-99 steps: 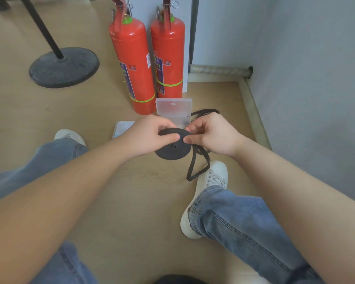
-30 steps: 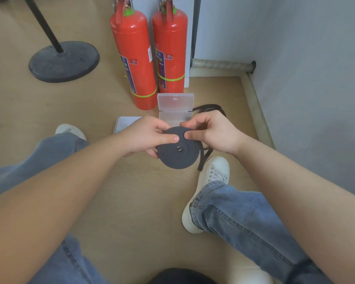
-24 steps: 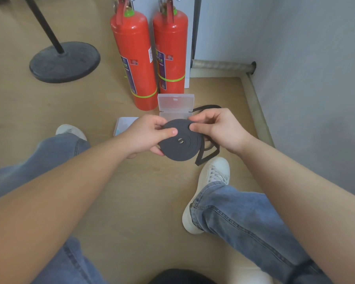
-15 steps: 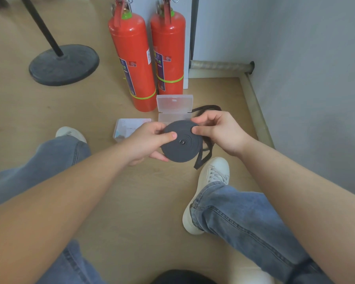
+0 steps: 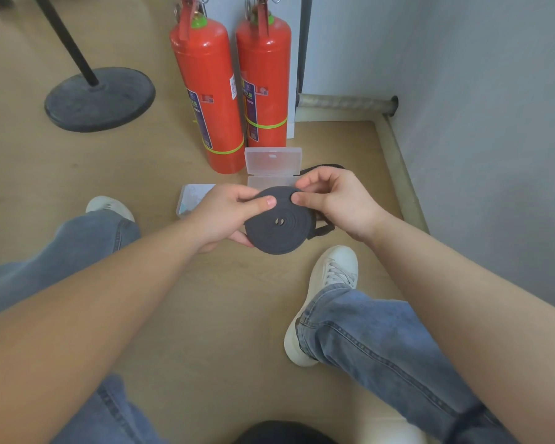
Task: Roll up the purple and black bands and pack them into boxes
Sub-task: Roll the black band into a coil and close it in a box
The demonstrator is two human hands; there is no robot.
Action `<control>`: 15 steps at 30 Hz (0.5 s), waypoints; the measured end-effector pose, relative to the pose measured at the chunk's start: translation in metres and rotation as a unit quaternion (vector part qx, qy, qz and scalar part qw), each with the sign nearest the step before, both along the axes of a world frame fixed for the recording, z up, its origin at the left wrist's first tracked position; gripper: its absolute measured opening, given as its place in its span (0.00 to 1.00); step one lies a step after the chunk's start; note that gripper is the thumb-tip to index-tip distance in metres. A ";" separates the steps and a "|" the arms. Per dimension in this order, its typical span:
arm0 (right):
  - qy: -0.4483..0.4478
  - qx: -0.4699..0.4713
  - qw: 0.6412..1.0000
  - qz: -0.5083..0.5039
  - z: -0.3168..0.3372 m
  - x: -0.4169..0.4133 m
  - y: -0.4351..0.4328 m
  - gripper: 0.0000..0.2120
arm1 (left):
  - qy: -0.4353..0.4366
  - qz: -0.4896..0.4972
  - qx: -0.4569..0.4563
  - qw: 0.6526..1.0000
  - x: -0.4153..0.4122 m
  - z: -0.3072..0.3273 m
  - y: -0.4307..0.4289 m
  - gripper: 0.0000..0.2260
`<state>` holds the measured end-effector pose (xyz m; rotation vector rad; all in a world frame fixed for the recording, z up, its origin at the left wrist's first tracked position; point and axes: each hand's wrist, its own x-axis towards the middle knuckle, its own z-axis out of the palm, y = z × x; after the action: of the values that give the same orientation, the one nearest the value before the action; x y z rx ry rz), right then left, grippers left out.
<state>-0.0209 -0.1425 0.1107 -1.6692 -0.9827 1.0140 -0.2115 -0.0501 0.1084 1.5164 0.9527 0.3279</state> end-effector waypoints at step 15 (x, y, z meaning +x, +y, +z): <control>0.017 0.002 0.999 0.032 -0.006 -0.003 -0.002 0.08 | 0.061 -0.082 0.037 0.994 -0.004 -0.002 0.007 0.08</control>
<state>-0.0234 -0.1442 0.1046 -1.6219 -1.0195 1.0788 -0.2152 -0.0426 0.1066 1.6868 0.9117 0.1545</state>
